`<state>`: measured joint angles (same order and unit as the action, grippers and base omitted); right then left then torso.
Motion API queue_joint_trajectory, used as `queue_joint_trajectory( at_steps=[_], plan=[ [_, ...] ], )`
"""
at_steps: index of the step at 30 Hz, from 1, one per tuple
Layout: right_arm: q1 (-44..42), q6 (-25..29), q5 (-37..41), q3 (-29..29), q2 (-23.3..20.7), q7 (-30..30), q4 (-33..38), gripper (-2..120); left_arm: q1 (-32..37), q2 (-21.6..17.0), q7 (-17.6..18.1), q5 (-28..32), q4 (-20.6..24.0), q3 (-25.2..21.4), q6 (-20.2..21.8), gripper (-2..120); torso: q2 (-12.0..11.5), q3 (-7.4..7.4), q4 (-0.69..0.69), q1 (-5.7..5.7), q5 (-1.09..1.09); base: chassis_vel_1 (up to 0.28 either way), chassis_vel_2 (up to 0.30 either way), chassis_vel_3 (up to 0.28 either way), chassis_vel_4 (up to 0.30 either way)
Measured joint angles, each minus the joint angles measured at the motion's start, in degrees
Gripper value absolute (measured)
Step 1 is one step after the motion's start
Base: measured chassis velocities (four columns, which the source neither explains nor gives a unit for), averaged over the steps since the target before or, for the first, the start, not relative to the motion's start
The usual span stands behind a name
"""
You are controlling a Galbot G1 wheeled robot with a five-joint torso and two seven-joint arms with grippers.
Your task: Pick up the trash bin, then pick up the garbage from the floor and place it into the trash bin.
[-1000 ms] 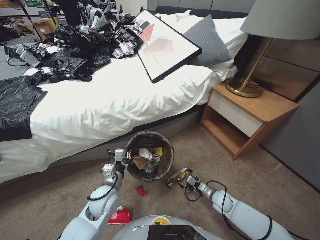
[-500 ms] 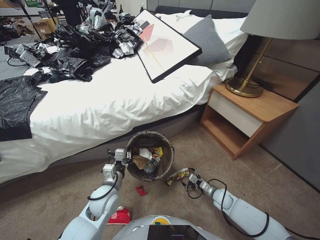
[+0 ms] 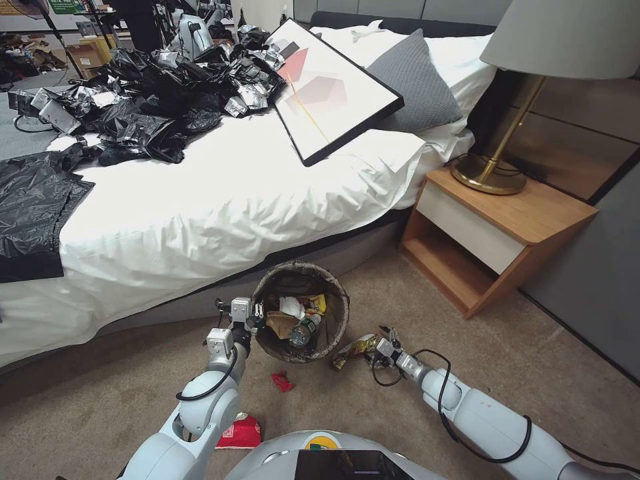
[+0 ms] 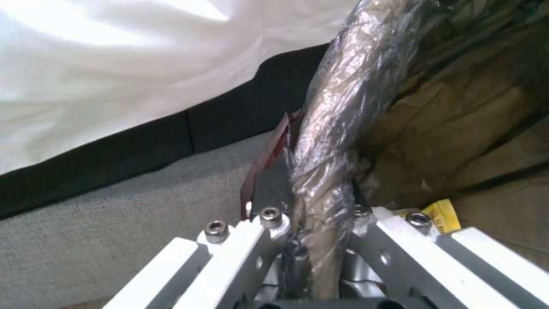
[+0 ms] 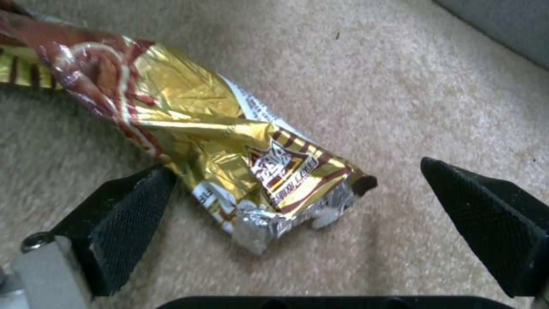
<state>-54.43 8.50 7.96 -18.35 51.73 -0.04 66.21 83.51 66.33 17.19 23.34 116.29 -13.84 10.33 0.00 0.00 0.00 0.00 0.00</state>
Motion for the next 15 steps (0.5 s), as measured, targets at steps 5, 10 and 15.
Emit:
queue_joint_trajectory(
  at_steps=[5,10,15],
  plan=[
    [0.7,-0.1,0.3,-0.3,0.2,0.3,-0.2,100,0.0,-0.2,0.0,0.1,0.0,-0.1,0.0,3,0.0,0.00,0.00,0.00,0.00,0.000,0.000,0.000,0.000],
    [1.4,-0.1,0.7,-0.7,0.7,0.3,-0.5,100,0.0,-0.2,0.0,0.1,0.1,-0.1,0.0,3,0.0,0.00,0.00,0.00,0.00,0.000,0.000,0.000,0.000],
    [2.3,0.0,0.8,-1.6,1.8,0.2,-1.3,100,0.0,-0.2,0.0,0.1,0.1,0.0,-0.1,3,0.0,0.00,0.00,0.00,0.00,0.000,0.000,0.000,0.000]
  ],
)
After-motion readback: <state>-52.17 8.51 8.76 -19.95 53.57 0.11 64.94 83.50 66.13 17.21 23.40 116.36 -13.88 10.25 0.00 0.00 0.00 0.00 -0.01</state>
